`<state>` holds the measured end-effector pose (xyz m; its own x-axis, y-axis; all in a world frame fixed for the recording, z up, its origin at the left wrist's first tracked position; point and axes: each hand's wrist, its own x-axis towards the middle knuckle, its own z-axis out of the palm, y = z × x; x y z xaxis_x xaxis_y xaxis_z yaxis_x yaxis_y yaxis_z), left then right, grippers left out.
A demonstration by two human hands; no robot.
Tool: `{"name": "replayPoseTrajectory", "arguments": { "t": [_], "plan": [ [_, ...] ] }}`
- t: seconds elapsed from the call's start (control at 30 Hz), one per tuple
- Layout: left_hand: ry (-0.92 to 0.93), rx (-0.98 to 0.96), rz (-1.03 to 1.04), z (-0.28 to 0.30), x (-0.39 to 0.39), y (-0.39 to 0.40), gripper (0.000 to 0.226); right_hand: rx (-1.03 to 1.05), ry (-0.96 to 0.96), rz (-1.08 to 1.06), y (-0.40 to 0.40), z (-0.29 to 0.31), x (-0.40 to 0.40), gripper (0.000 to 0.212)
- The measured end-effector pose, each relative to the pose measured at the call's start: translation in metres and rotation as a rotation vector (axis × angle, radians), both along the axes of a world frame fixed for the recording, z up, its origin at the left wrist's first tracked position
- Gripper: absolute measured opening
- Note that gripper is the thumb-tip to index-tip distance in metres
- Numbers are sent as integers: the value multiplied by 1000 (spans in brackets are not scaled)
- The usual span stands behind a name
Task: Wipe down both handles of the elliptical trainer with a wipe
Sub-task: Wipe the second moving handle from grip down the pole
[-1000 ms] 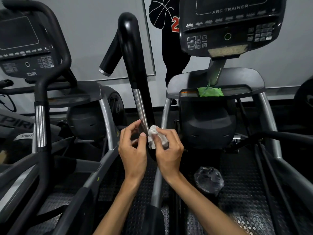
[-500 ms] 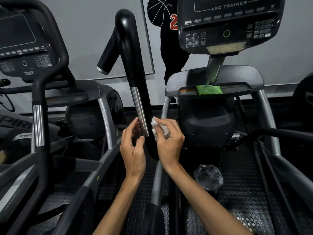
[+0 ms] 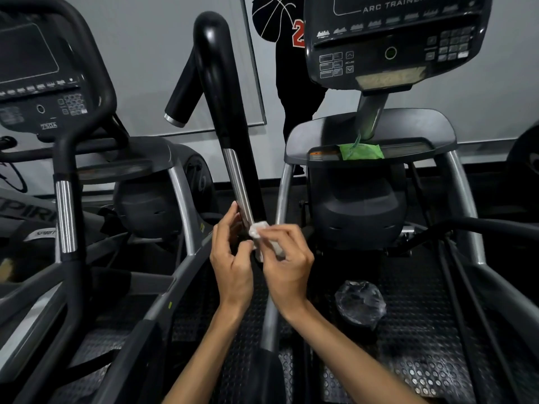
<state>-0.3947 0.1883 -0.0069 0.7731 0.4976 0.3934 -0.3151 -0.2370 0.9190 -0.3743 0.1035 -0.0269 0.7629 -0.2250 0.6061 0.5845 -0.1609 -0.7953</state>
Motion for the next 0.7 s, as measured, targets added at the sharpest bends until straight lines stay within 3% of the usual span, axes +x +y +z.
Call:
{"name": "replayPoseTrajectory", "arguments": {
  "t": [0.17, 0.33, 0.5, 0.6, 0.7],
  "plan": [
    [7, 52, -42, -3, -3, -3, 74, 94, 63, -52, 2, 4, 9, 10],
    [-5, 49, -52, -5, -2, -1, 70, 29, 86, 11, 6, 1, -4, 15],
    [-9, 57, -52, -7, -2, -2, 72, 176, 166, -5, 6, 13, 8, 9],
    [-17, 70, -41, -7, -2, -3, 68, 86, 94, -3, 9, 10, 0, 8],
    [-29, 54, -63, -6, -2, -3, 70, 98, 145, 40, 4, -4, -2, 10]
  ]
}}
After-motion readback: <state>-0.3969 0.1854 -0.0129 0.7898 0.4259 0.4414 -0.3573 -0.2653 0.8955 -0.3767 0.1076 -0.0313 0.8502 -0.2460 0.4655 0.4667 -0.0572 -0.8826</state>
